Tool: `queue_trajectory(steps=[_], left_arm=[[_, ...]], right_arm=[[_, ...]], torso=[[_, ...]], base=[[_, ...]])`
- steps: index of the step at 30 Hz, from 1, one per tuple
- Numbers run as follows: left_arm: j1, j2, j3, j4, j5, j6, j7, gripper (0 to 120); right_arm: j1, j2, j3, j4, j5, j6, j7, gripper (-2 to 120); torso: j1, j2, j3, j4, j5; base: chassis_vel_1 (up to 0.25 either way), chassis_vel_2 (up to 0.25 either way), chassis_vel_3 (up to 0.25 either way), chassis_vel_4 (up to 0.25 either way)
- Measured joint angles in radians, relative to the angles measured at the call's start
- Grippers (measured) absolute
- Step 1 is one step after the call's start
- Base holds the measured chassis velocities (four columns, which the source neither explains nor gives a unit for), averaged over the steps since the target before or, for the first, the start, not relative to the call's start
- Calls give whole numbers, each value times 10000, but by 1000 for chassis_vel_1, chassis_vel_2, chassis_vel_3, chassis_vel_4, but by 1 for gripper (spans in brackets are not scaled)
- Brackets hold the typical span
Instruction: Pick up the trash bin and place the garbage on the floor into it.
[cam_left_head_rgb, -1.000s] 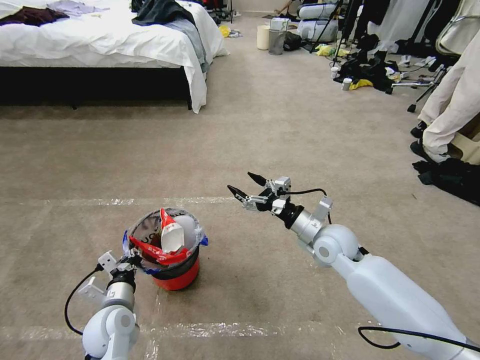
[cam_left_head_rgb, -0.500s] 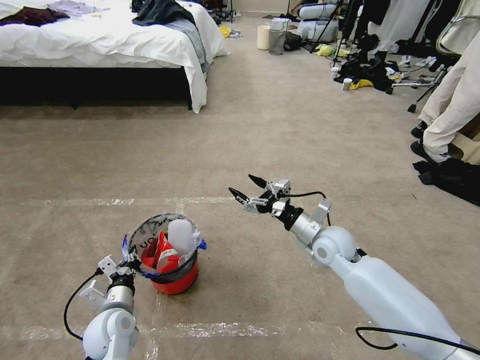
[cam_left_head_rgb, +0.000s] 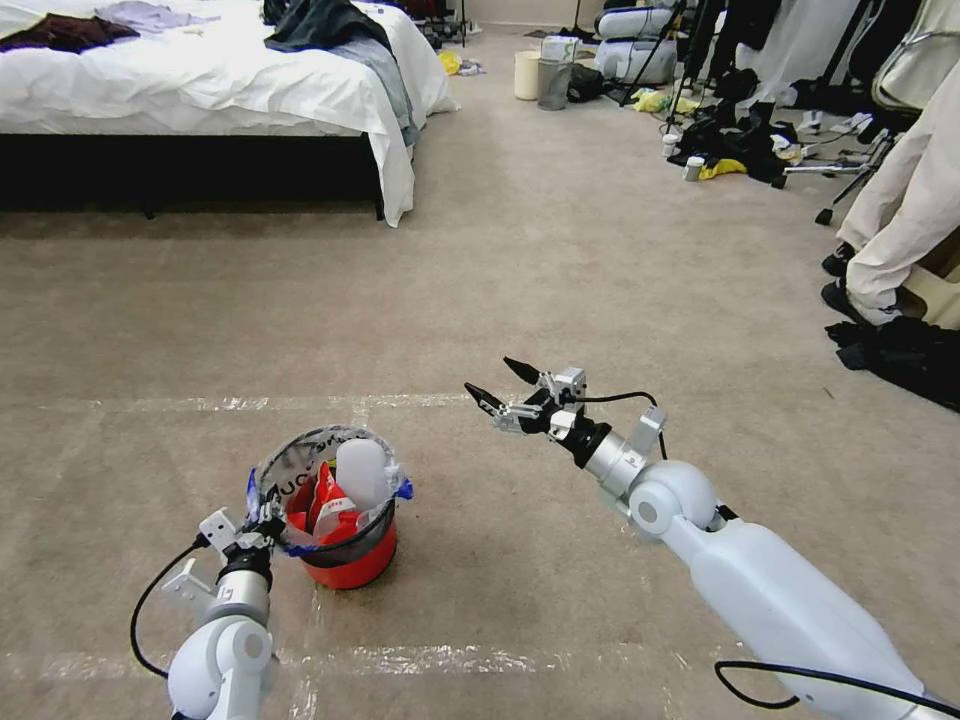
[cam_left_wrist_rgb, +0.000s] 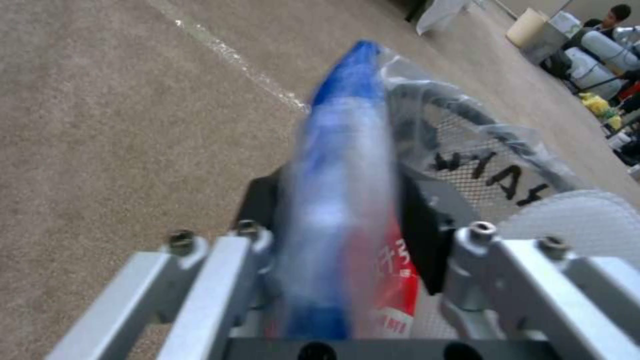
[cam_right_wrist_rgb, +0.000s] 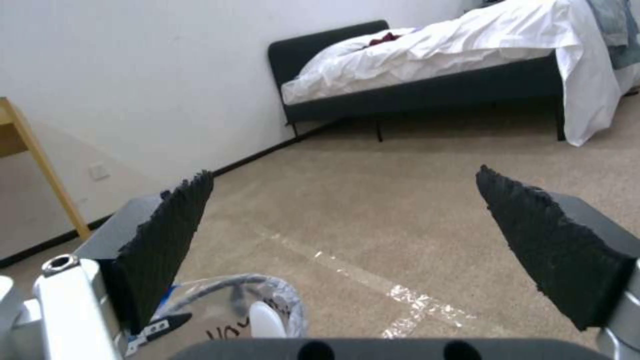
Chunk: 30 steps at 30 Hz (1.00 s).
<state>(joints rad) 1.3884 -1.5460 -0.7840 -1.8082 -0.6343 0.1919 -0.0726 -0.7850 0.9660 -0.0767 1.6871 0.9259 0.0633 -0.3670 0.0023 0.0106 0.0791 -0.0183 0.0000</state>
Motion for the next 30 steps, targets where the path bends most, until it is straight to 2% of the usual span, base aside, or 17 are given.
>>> queue_trajectory(steps=[1,4,6,7,11,13,14,15,22,30], left_arm=[[0,0,0,0,0,0,0,45],[49,0,6,-32,73,-33,85,62],[76,-1,11,-72,81,-38,106,65],[103,-2,17,-122,85,-40,124,72],[133,-5,22,-174,91,-41,142,80],[173,-15,35,-273,94,-42,148,93],[173,-15,35,-273,94,-42,148,93],[186,-21,46,-321,91,-42,148,98],[241,-75,59,-680,163,-38,123,100],[566,-67,-19,-1530,1329,-418,189,100]], right_arm=[[0,0,0,0,0,0,0,100],[0,24,-8,-73,-20,12,-29,100],[2,31,-12,-87,-21,13,-37,100],[5,43,-18,-110,-25,20,-50,100],[6,69,-26,-151,-46,26,-76,100],[-7,131,-32,-238,-85,37,-90,100],[-7,131,-32,-238,-85,37,-90,100],[-17,155,-32,-270,-106,55,-103,100],[-77,262,40,-319,-130,119,-140,100],[-80,458,377,-153,-327,288,389,100]], torso=[[0,0,0,0,0],[0,0,0,0,0],[0,0,0,0,0],[0,0,0,0,0],[0,0,0,0,0],[0,0,0,0,0],[0,0,0,0,0],[0,0,0,0,0],[0,-1,2,0,0],[0,0,2,1,-2]], base=[[0,0,0,0],[0,0,0,0],[0,0,0,0],[0,0,0,0],[0,0,0,0],[0,0,0,0],[0,0,0,0],[0,0,0,0],[0,0,0,0],[0,0,0,0]])
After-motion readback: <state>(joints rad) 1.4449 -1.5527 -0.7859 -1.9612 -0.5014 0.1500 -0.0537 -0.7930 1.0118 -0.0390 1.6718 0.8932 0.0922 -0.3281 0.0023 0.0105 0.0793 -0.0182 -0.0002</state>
